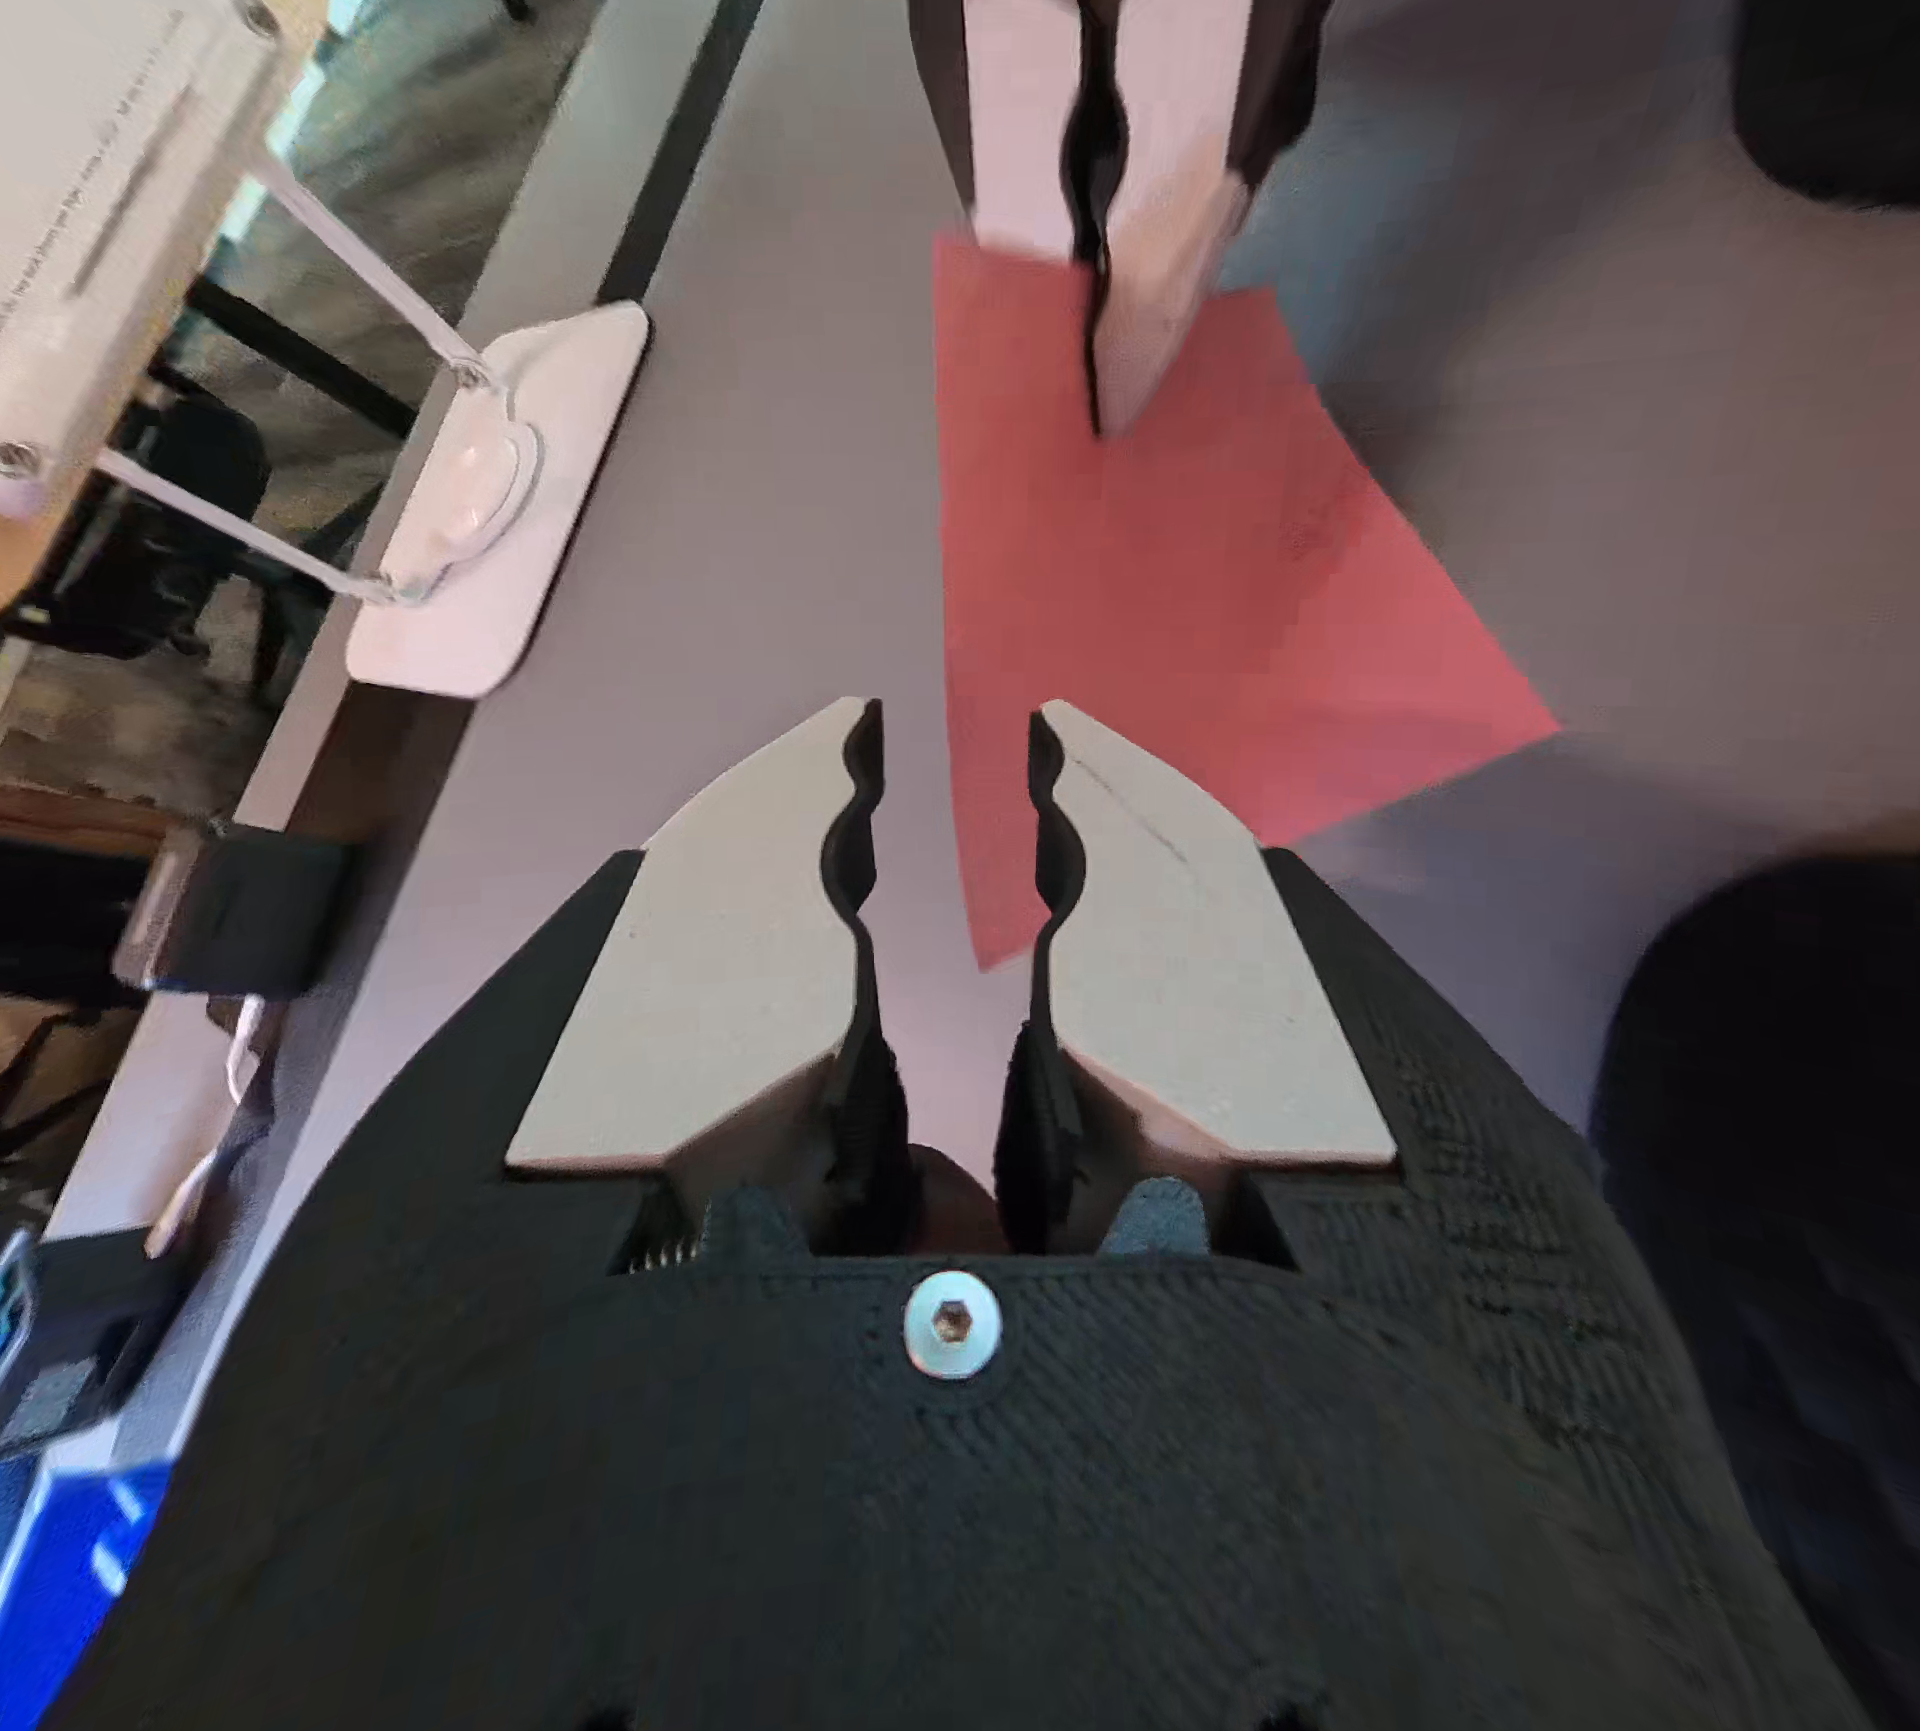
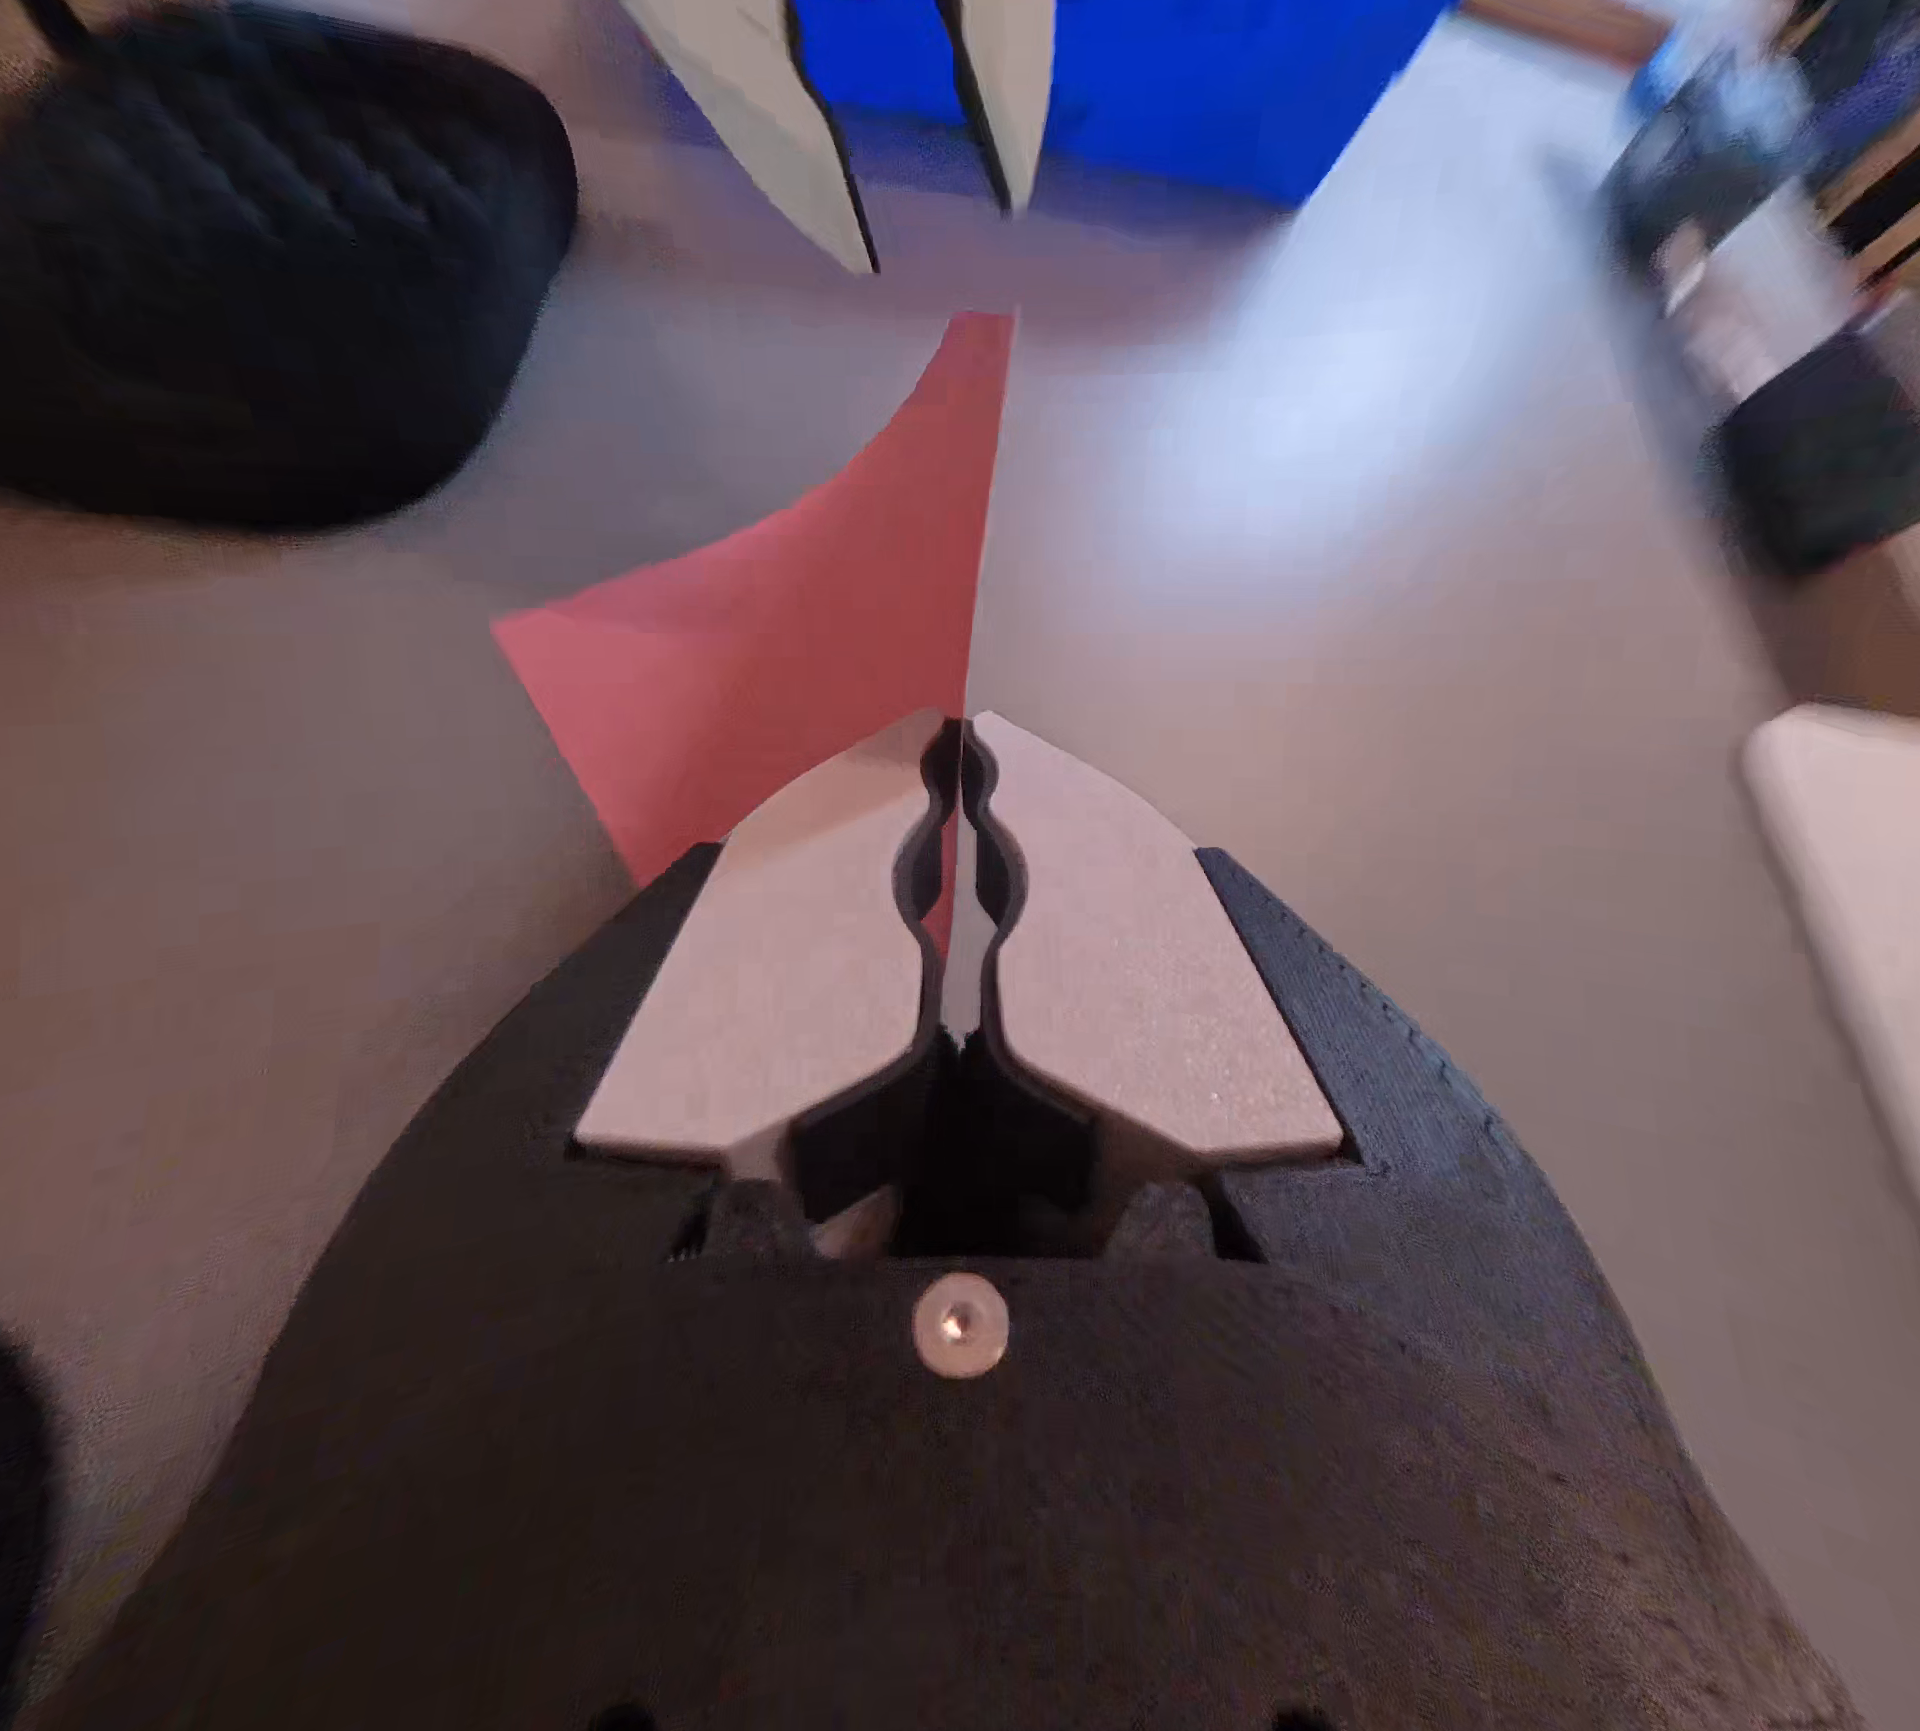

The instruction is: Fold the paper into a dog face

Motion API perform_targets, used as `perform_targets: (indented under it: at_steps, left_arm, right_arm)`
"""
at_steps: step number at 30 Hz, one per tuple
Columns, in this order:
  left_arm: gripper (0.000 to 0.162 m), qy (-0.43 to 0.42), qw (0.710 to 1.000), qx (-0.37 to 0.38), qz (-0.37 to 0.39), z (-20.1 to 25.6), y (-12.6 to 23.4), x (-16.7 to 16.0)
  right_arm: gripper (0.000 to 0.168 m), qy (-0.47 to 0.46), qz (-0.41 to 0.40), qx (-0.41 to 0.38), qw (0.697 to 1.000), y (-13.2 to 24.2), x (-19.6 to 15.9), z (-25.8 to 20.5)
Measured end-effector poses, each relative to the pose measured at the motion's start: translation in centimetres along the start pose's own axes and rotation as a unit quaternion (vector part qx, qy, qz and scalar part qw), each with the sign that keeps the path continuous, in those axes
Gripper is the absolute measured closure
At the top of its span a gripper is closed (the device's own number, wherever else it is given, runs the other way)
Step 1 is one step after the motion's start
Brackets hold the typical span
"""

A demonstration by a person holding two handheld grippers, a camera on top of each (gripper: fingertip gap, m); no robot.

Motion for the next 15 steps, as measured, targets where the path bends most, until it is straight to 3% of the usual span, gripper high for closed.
perform_targets:
  at_steps: [3, 5, 8, 12, 15]
  left_arm:
    - [0.137, 0.018, 1.000, -0.005, -0.024, 1.8, 0.1, -2.0]
    - [0.137, 0.047, 0.998, -0.003, -0.031, 2.3, 0.3, -3.2]
    - [0.137, 0.077, 0.997, 0.005, -0.008, 2.5, 1.1, -3.6]
    - [0.137, 0.093, 0.995, -0.008, 0.031, 3.4, 2.0, -1.8]
    - [0.119, 0.134, 0.990, -0.002, 0.042, 5.0, 1.3, 0.0]
  right_arm:
    - [0.168, 0.178, -0.061, -0.081, 0.979, -0.7, 0.0, -2.6]
    - [0.168, 0.274, -0.115, -0.106, 0.949, -1.6, -0.2, -4.3]
    - [0.168, 0.375, -0.126, -0.118, 0.911, -2.4, -0.5, -6.4]
    - [0.168, 0.371, -0.078, -0.121, 0.918, -1.4, -1.1, -6.7]
    - [0.168, 0.316, -0.049, -0.123, 0.939, 0.2, -1.2, -5.8]
Point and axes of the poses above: each gripper's, where its closed fingertips meet, y back along the fingers, x out of its top, z = x × y across the jaws, the point moved 8 cm from there along y, back along the fingers, and after that the axes turned 2 degrees about x, right-handed, at the moved point
